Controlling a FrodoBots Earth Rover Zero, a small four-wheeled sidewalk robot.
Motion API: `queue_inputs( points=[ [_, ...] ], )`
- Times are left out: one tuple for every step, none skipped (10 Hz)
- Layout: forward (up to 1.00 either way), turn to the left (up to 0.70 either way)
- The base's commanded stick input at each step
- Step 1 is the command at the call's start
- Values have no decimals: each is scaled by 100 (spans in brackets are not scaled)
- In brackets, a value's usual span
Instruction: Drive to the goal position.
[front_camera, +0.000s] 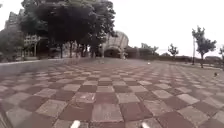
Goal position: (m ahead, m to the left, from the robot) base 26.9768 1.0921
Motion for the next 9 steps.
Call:
queue_inputs(
  points=[
    [70,0],
    [70,0],
    [70,0],
    [70,0],
    [70,0],
    [70,0],
    [70,0],
    [70,0],
    [70,3]
  ],
)
